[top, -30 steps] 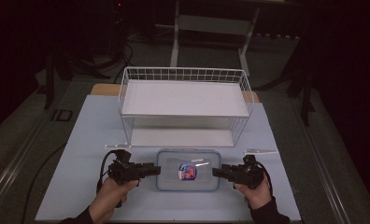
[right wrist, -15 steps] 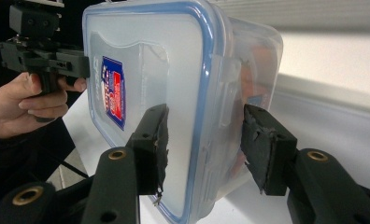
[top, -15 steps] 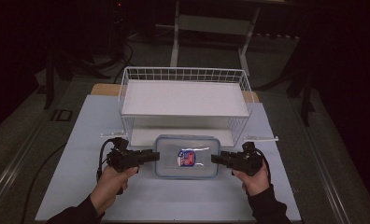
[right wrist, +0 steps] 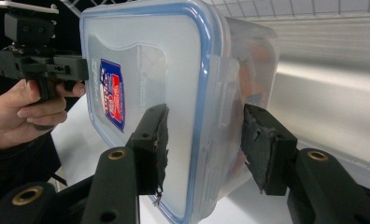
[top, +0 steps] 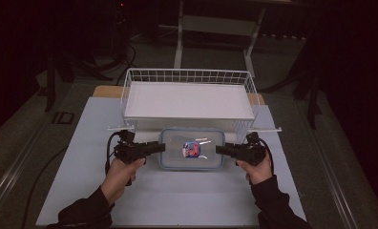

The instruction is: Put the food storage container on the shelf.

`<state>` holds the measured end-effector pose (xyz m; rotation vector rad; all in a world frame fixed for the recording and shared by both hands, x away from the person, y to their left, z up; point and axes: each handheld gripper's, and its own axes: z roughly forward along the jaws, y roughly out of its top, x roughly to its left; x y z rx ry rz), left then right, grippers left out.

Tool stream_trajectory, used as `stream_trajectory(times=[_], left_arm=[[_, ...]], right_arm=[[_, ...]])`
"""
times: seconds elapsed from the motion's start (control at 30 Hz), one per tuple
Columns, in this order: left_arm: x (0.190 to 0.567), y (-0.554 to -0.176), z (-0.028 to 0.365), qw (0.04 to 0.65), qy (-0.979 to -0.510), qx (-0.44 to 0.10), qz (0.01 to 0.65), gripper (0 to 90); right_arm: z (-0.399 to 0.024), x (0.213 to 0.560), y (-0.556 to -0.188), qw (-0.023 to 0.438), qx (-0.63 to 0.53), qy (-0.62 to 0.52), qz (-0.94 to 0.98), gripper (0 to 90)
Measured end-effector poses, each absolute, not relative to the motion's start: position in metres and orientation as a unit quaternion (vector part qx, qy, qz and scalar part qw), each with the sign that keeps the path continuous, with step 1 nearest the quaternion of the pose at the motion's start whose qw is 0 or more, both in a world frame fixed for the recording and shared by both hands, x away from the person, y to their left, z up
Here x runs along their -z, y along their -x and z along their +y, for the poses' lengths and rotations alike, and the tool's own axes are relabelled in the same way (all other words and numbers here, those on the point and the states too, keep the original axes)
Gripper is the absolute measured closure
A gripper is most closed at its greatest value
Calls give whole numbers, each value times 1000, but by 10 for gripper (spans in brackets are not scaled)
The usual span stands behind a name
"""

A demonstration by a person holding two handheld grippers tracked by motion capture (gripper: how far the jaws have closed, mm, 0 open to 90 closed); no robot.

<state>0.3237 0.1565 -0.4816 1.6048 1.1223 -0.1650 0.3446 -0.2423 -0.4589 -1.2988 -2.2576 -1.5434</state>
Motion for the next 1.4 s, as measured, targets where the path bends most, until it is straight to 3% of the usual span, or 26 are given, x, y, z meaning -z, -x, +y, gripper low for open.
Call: stream_trajectory(times=[0.67, 1.3, 1.4], left_arm=[[510, -348, 147, 548, -668, 39, 502, 521], [517, -354, 143, 567, -657, 17, 497, 499], [520, -355, 142, 565, -657, 15, 500, 465]], right_arm=[[-238, 492, -374, 32, 512, 444, -735, 512], [-242, 503, -383, 45, 514, 448, -730, 489], [-238, 502, -383, 22, 512, 444, -735, 478]])
